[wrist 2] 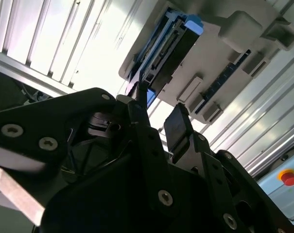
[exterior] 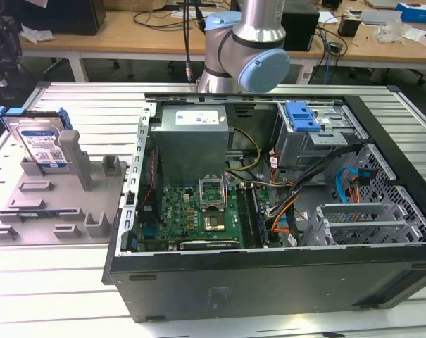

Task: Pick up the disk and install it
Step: 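Pick up the disk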

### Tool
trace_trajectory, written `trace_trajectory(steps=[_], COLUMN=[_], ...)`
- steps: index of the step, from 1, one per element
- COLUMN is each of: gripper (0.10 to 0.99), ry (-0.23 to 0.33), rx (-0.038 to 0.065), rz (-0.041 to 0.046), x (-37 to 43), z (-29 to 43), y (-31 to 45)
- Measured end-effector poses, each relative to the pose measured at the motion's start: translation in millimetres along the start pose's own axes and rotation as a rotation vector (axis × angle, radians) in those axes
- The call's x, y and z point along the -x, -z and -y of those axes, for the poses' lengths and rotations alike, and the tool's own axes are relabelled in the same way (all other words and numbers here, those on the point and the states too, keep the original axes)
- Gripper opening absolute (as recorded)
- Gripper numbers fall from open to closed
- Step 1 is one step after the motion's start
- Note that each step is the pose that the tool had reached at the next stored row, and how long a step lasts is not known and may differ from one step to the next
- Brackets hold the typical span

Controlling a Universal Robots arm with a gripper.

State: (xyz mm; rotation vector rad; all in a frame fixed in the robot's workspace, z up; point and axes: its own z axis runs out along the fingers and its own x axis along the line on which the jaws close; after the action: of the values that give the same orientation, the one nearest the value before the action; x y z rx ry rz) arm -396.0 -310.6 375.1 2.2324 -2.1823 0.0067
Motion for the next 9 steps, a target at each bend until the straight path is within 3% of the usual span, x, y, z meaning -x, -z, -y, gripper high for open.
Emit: trace_trajectory(steps=[9], gripper=[0.424], ry=[-0.001], rx=[0.0], rz=[-0.0002], x=[4.2], z=[-2.9], y=[-1.4])
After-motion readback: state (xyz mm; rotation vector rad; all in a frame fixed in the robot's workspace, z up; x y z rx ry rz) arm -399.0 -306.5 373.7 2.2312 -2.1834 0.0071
